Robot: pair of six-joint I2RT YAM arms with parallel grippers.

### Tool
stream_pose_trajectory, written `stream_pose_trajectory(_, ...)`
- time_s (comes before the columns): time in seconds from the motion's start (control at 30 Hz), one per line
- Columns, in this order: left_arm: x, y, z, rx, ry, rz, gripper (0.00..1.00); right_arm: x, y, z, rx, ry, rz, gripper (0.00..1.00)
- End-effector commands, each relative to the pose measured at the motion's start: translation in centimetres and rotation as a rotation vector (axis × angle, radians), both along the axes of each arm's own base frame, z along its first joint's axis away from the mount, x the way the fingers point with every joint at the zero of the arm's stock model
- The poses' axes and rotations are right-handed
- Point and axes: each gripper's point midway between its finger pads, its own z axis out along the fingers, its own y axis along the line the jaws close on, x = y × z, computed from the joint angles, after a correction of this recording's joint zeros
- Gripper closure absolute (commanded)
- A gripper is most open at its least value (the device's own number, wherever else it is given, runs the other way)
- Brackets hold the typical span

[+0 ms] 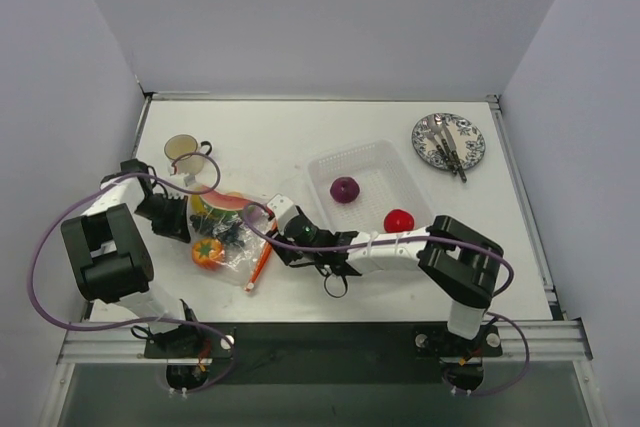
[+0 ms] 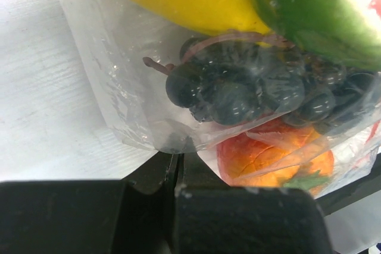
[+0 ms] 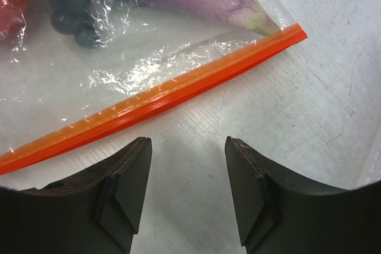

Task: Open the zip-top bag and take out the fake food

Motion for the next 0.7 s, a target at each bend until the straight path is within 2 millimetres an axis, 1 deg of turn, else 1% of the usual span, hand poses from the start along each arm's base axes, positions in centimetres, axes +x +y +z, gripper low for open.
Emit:
stream_pose_trajectory(0.0, 0.5, 0.8, 0.0, 0.035, -0.031, -0.012, 1.0, 1.0, 1.6, 0.7, 0.067, -0.016, -0.017, 0.47)
stream_pose_trajectory(0.17, 0.6, 0.7, 0.1, 0.031, -0.033, -0.011, 1.0, 1.6, 3.1, 0.5, 0.084, -0.011, 0.001, 0.47)
stream_pose_trajectory(0.2, 0.6, 0.7, 0.1, 0.03, -0.033, -0.009, 1.0, 1.5, 3.3, 0.0, 0.079, -0.001, 0.009, 0.47)
stream_pose_trajectory(0.23, 0.6, 0.7, 0.1, 0.029, -0.033, -0.01, 1.0, 1.7, 3.7, 0.3, 0.086, -0.003, 0.01, 0.47)
stream_pose_trajectory(0.3, 0.7, 0.7, 0.2, 0.028, -0.035, -0.01, 1.0, 1.8, 4.0, -0.2, 0.086, 0.002, 0.013, 0.47)
stream_pose_trajectory(0.4, 0.8, 0.7, 0.3, 0.027, -0.037, -0.007, 1.0, 1.7, 5.0, -0.1, 0.114, 0.015, 0.031, 0.47)
stream_pose_trajectory(0.5, 1.0, 0.5, 0.3, 0.023, -0.037, -0.006, 1.0, 1.5, 6.3, 0.9, 0.159, 0.016, 0.065, 0.46)
stream_pose_trajectory(0.57, 1.1, 0.3, 0.2, 0.02, -0.036, -0.008, 1.0, 1.3, 7.1, 1.7, 0.203, 0.014, 0.088, 0.44)
stream_pose_trajectory(0.67, 1.2, 0.0, 0.2, 0.018, -0.037, -0.013, 1.0, 1.2, 8.0, 2.5, 0.241, 0.01, 0.117, 0.4)
